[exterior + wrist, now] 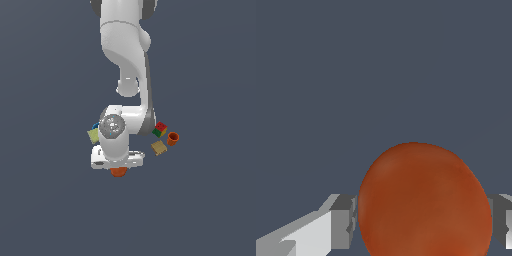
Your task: Pick up a designated object from a clutter of objects.
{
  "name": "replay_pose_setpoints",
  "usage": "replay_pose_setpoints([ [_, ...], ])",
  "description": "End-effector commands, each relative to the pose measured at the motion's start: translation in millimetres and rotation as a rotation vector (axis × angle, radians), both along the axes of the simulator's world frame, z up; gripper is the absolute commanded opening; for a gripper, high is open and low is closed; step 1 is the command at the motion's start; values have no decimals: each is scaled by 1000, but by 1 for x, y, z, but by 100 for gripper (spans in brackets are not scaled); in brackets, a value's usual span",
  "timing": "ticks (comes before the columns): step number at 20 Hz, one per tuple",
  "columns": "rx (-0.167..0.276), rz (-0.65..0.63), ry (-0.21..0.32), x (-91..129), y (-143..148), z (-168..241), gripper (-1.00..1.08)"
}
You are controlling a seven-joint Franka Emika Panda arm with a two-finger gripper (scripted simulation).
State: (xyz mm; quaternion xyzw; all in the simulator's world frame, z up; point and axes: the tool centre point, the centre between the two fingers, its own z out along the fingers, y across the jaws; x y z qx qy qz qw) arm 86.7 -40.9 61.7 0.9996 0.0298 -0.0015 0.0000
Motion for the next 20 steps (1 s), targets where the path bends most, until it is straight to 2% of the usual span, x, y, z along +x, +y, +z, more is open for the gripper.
replay_pose_setpoints([
  [1,0,1,-3,-3,7,11,-100],
  [9,0,1,-3,-23,40,65,-100],
  [20,-2,1,-3,-62,108,174,-100],
])
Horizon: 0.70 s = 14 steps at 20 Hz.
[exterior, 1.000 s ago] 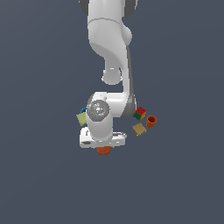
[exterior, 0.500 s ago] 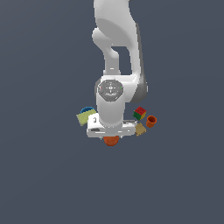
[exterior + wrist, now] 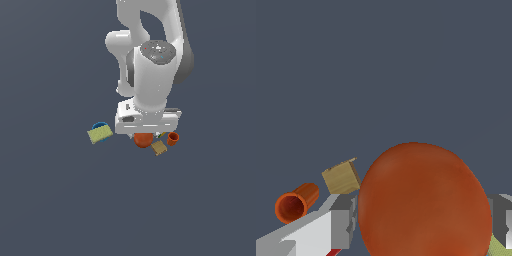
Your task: Pick up a designated object from a clutter of objects.
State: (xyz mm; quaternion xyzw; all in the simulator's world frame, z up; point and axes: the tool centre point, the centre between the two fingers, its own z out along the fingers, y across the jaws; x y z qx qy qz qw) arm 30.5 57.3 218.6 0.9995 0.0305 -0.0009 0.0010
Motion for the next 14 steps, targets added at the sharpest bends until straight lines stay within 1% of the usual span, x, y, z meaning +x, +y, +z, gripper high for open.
replay_pose_setpoints([
  [1,-1,0,-2,-9,16,27,-100],
  [8,-1,0,-2,-32,58,95,-100],
  [14,0,0,-2,-45,86,140,-100],
])
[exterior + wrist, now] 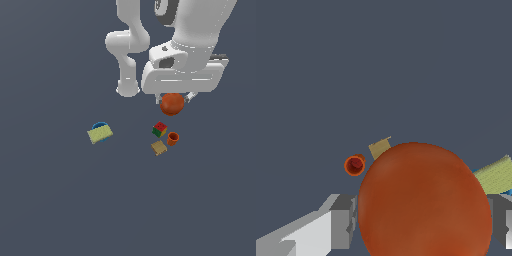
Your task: Pick up a designated object from a clutter of objects.
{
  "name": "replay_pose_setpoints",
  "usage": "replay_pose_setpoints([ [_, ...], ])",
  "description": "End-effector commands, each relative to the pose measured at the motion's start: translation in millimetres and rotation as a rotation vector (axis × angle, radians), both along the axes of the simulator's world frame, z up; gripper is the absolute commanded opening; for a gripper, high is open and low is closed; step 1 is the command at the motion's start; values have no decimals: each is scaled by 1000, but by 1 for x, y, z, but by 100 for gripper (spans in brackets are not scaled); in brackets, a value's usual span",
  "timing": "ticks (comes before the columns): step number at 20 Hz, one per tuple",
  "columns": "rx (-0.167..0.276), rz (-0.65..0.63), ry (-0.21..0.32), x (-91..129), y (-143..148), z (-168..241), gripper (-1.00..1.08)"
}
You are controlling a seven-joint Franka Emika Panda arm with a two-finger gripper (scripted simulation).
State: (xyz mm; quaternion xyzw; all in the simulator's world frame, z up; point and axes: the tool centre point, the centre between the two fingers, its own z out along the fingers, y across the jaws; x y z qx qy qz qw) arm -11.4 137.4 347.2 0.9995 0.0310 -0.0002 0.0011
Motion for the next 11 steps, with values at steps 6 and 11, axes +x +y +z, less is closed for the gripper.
replay_pose_setpoints([
  [6,2,-1,0,-10,22,36,-100],
  [11,2,-1,0,-11,26,43,-100],
])
